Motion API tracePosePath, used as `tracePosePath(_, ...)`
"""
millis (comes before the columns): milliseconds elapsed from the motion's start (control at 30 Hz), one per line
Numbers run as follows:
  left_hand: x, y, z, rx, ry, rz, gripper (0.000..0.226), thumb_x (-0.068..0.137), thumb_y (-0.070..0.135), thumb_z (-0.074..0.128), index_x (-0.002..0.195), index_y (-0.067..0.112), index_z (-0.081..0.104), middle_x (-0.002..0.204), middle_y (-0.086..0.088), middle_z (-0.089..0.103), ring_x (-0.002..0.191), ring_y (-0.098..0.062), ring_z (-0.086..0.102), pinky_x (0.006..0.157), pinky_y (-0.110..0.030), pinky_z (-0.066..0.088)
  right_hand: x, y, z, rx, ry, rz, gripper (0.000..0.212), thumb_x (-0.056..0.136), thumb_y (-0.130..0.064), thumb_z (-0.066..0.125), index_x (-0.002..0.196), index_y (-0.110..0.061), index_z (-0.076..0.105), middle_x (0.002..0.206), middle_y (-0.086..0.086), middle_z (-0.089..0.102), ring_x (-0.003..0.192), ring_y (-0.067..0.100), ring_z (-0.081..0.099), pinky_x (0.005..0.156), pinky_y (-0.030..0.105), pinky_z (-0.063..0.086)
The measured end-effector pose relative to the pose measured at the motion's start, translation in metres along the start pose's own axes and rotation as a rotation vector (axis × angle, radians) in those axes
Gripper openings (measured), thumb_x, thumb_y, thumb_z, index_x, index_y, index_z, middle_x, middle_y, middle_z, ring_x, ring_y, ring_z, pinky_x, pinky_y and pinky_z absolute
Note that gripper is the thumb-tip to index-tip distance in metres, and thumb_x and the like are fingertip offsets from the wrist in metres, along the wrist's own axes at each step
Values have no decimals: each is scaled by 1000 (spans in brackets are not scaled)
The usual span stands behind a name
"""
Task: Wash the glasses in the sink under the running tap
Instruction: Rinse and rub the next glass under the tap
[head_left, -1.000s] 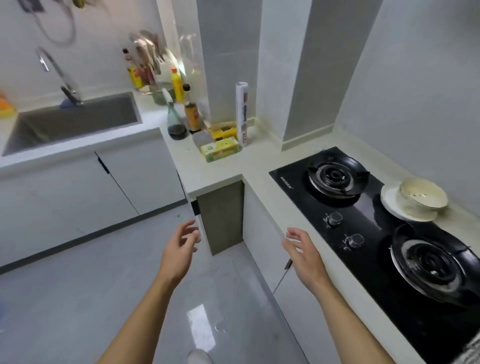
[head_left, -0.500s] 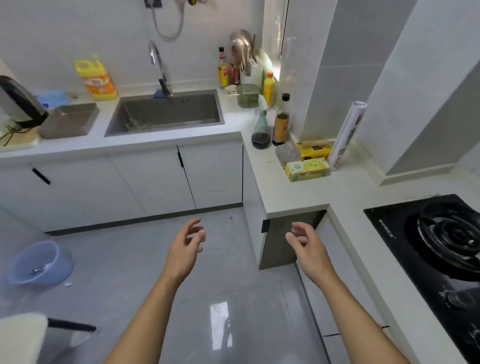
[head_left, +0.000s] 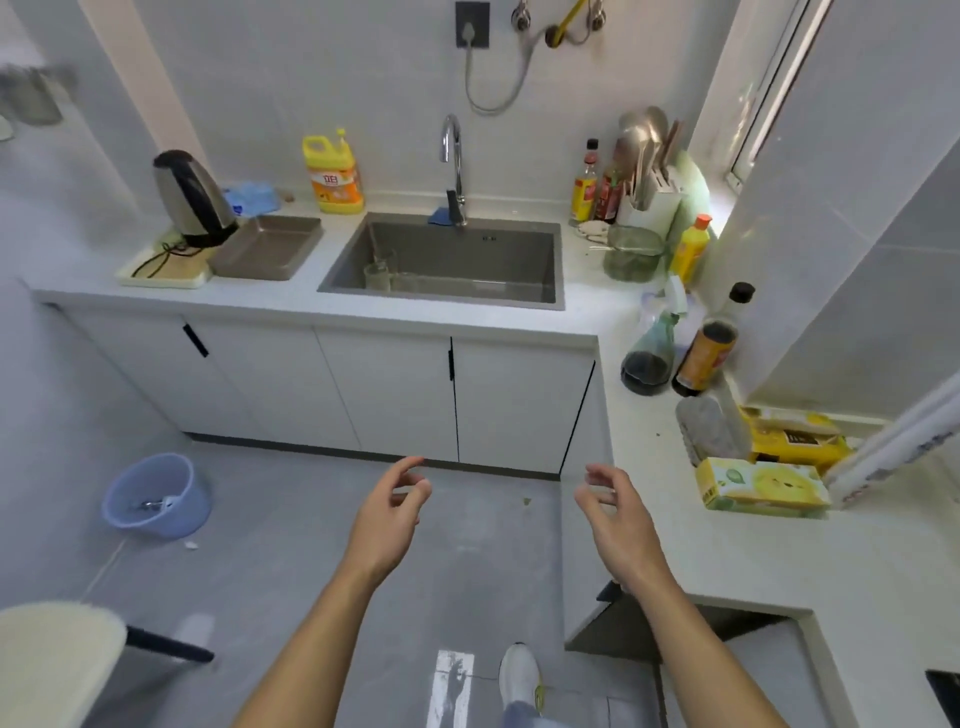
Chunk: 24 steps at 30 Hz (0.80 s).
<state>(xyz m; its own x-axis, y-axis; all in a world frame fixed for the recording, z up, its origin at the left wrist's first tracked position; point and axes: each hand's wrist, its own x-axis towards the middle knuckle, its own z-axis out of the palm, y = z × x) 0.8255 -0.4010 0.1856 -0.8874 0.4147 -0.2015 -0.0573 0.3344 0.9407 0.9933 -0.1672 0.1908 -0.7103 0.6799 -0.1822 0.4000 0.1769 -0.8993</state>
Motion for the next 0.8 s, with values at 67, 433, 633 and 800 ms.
tracePosePath(67, 27, 11, 2, 0, 28, -18, 27, 105, 25, 58, 130, 36, 61, 117, 4, 64, 110, -20, 67, 92, -39, 60, 35, -5, 2, -9, -45, -4, 36, 103, -25, 61, 138, -24, 53, 132, -8, 58, 109, -6, 55, 82, 8, 40)
tracePosePath(433, 134, 38, -2, -36, 173, -128, 27, 100, 34, 61, 125, 45, 63, 118, 13, 65, 108, -12, 68, 96, -42, 58, 192, -40, 30, -49, -196, -34, 29, 101, -10, 60, 129, -16, 59, 125, -1, 61, 102, -2, 58, 64, 1, 45)
tracePosePath(633, 205, 32, -24, -37, 200, -178, 34, 94, 20, 59, 120, 40, 66, 117, 9, 67, 98, -12, 67, 91, -46, 57, 250, -56, 78, -37, -222, -10, 26, 101, -14, 61, 125, -22, 61, 123, -4, 64, 104, 5, 63, 73, 7, 46)
tracePosePath(800, 287, 29, -44, -67, 183, -170, 23, 100, 24, 60, 114, 43, 65, 116, 8, 68, 101, -16, 68, 84, -39, 59, 300, -76, 121, -4, -214, 16, 24, 102, -16, 61, 125, -22, 61, 123, -5, 64, 101, 8, 63, 79, 15, 48)
